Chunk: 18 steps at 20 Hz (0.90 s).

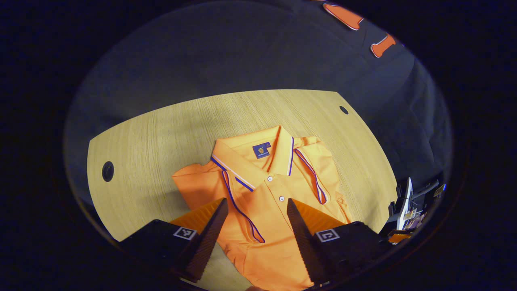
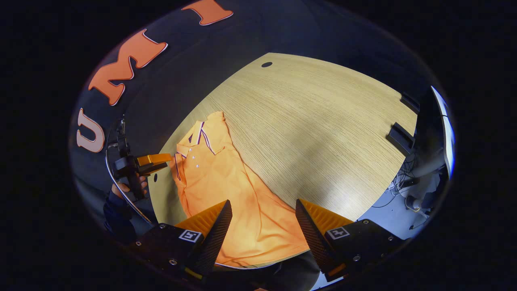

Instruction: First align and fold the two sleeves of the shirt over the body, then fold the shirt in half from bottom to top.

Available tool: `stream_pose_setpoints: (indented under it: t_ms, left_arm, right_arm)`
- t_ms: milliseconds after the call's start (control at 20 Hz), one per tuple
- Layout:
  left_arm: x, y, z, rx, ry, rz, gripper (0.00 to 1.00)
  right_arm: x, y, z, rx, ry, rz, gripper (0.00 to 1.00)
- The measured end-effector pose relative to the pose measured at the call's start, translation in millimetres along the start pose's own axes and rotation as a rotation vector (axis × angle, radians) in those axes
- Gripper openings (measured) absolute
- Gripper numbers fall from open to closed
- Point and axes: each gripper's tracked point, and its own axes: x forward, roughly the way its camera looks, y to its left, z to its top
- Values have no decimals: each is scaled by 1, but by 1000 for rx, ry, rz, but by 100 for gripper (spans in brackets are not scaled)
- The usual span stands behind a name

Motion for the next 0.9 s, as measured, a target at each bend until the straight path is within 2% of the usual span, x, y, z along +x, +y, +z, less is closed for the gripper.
stream_pose_setpoints:
  t_ms: [50, 300, 500, 650, 900]
  left_arm:
    - [-8, 0, 2, 10, -27, 3, 94]
    - [-59, -11, -4, 34, -158, 49, 98]
    - [-115, -30, -18, -3, -257, 96, 97]
    - [-152, -38, -34, -32, -331, 167, 98]
    - [-205, -56, -61, -60, -514, 251, 98]
  right_arm:
    - [-1, 3, 1, -7, -9, 6, 97]
    - [3, 26, 15, -109, -83, 75, 99]
    - [4, 45, 22, -218, -82, 143, 99]
    - [0, 60, 29, -305, -110, 187, 99]
    - [-17, 79, 44, -481, -251, 242, 99]
